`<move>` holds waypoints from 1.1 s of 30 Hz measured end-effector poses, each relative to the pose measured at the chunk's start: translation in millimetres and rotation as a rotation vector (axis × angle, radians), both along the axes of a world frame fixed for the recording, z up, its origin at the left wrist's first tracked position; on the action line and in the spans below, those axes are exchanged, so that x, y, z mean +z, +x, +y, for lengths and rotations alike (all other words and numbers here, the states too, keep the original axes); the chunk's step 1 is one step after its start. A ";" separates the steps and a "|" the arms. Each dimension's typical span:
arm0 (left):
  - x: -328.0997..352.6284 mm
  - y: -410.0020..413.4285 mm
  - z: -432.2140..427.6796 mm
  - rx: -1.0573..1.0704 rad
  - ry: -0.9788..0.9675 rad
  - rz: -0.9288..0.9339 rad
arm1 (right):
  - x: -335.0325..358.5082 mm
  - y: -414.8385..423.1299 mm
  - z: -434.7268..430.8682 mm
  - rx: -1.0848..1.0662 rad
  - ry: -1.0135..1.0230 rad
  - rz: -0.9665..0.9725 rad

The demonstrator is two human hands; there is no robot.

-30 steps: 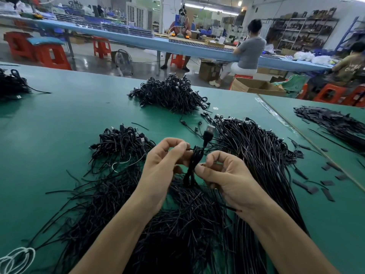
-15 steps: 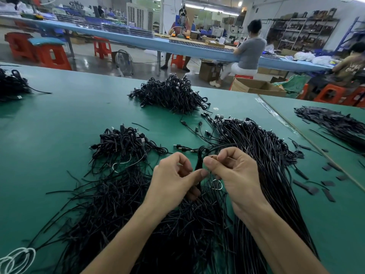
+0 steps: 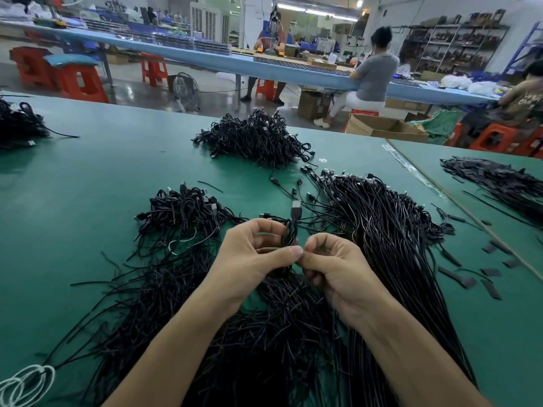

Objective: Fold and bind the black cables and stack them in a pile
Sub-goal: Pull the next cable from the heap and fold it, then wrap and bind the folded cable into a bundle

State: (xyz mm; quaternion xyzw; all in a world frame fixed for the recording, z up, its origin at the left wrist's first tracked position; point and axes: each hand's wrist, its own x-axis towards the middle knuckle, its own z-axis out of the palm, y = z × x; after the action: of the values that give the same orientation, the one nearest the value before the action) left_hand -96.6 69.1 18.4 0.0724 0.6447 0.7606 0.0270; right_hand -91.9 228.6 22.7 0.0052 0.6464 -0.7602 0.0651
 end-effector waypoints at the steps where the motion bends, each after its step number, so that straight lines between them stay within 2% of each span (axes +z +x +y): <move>1: 1.0 -0.1 -1.5 -0.016 -0.020 0.019 | -0.6 0.0 1.5 0.020 -0.005 -0.024; 3: -0.1 -3.3 -7.2 -0.024 -0.087 0.063 | -6.6 -2.0 8.8 0.047 0.026 -0.077; 5: -1.9 -10.5 -18.1 0.062 -0.160 0.093 | -16.4 -5.5 18.5 0.017 0.221 -0.101; 10: -13.5 -51.1 -54.9 0.572 -0.401 0.112 | -50.4 -19.1 57.6 -0.164 1.275 0.072; 13: -22.6 -73.8 -74.7 0.716 -0.515 0.089 | -62.0 -26.3 67.0 -0.155 1.524 0.071; 17: -35.5 -82.9 -82.9 0.605 -0.693 -0.026 | -67.0 -42.2 70.1 -0.084 1.577 0.023; 20: -38.2 -77.2 -73.7 0.600 -0.805 0.043 | -64.7 -53.4 67.5 -0.158 1.578 0.019; 23: -34.9 -66.3 -63.0 0.656 -0.838 0.172 | -60.4 -58.1 66.8 -0.295 1.577 0.034; 24: -32.9 -63.1 -59.4 0.631 -0.831 0.211 | -58.7 -58.8 67.7 -0.334 1.524 0.018; 28: -20.7 -51.4 -41.9 0.367 -0.747 0.311 | -42.4 -58.9 68.7 -0.437 1.100 -0.035; 31: -15.8 -44.6 -27.0 0.121 -0.712 0.359 | -15.4 -47.7 52.1 -0.443 0.952 0.121; 33: -15.8 -40.9 -14.8 -0.018 -0.742 0.407 | 7.9 -32.2 29.0 -0.358 0.835 0.279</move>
State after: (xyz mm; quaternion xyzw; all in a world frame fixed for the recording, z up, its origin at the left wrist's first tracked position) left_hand -137.6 54.3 2.5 0.2120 0.8663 0.4469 -0.0697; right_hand -124.1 257.6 30.6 0.0401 0.8883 -0.4279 -0.1623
